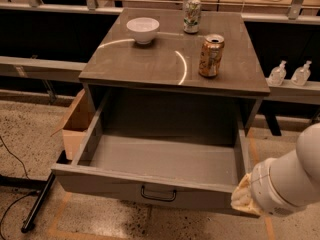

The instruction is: Close top drawer

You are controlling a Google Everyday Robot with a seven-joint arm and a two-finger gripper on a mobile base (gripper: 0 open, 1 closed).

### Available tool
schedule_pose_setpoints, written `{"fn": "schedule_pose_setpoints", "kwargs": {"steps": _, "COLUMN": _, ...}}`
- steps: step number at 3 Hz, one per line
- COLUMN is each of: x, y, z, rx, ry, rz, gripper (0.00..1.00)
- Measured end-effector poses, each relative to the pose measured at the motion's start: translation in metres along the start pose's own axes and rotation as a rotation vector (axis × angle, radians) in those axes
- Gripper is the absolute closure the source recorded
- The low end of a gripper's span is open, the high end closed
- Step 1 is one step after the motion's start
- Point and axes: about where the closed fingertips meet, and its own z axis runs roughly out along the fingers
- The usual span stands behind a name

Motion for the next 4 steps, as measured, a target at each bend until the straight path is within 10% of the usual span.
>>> {"fn": "schedule_pose_setpoints", "kwargs": {"steps": 2, "x": 0.000, "y": 0.016, "z": 0.047, "rx": 0.025, "ry": -0.068, "rz": -0.097, "gripper": 1.00}}
{"fn": "schedule_pose_setpoints", "kwargs": {"steps": 4, "x": -0.014, "y": -0.018, "z": 0.071, "rx": 0.183, "ry": -0.083, "rz": -0.165, "gripper": 1.00}}
